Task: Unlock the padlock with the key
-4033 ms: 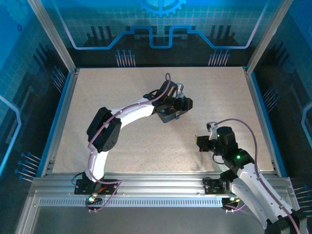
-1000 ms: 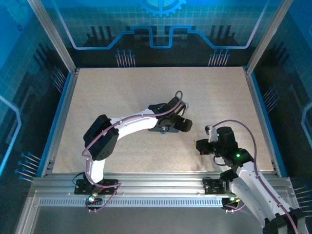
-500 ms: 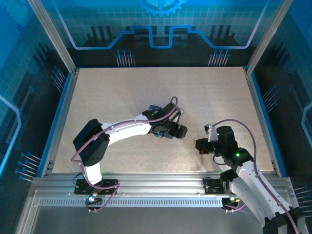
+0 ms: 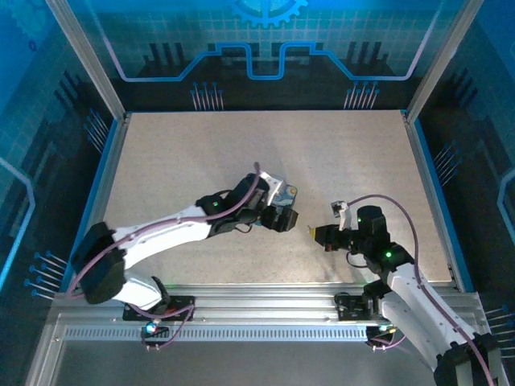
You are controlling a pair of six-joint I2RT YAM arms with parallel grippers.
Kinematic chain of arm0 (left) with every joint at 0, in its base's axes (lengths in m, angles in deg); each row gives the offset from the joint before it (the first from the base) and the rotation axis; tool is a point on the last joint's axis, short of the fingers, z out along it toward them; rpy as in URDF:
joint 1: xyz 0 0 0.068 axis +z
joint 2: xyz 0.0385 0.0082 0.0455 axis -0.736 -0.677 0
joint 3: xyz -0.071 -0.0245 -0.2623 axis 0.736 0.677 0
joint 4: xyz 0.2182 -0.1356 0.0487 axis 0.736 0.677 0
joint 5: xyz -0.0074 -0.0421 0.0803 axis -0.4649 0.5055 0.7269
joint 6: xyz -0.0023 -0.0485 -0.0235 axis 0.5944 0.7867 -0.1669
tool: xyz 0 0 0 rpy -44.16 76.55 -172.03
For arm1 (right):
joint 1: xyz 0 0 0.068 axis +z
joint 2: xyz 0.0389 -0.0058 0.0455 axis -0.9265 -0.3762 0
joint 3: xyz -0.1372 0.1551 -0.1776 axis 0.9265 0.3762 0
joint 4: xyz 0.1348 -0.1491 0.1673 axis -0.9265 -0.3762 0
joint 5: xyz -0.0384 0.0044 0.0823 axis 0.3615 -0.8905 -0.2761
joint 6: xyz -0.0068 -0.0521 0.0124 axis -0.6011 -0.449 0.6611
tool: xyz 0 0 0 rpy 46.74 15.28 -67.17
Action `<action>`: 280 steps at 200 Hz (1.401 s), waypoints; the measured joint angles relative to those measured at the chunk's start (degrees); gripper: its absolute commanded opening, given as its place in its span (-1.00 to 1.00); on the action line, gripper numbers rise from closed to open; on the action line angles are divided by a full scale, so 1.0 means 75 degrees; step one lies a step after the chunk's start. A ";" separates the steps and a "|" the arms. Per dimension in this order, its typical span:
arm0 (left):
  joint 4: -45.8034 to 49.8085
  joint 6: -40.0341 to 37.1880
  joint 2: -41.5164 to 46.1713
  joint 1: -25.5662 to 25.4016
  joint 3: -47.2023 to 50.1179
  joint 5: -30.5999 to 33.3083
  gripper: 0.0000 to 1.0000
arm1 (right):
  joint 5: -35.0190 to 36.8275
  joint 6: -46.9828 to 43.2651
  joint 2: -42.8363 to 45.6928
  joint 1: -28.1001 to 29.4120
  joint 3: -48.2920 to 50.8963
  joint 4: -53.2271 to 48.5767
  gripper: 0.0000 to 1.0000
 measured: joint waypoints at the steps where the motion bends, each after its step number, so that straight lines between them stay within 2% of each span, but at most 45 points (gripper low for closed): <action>1: -0.0026 0.0003 0.0038 0.0000 0.0035 0.0000 0.98 | -0.0015 0.0003 -0.0015 0.0000 0.0003 0.0020 -1.00; 54: -0.1539 0.0446 0.2171 0.0329 0.2783 0.0079 0.97 | -0.0854 0.0321 -0.1227 0.0032 0.0003 0.1542 -1.00; 98: -0.2480 0.1451 0.2495 0.1580 0.4074 -0.1157 0.87 | -0.1207 0.0516 -0.2821 0.0323 -0.0341 0.2646 -1.00; 124: -0.3098 0.1766 0.2151 0.1973 0.4497 -0.1682 0.81 | -0.1186 0.0632 -0.3762 0.0472 -0.0866 0.3238 -1.00; 182: -0.4366 0.1760 0.0717 0.2008 0.4514 -0.1955 0.73 | -0.0714 0.0880 -0.5557 0.0764 -0.1973 0.3841 -1.00; 230: -0.5310 0.1679 -0.0379 0.2008 0.4511 -0.1909 0.58 | -0.0195 0.0793 -0.6324 0.0927 -0.2795 0.3512 -1.00; 280: -0.5960 0.1585 -0.0941 0.2008 0.4511 -0.1679 0.52 | 0.0061 0.0513 -0.6732 0.1017 -0.3051 0.3075 -1.00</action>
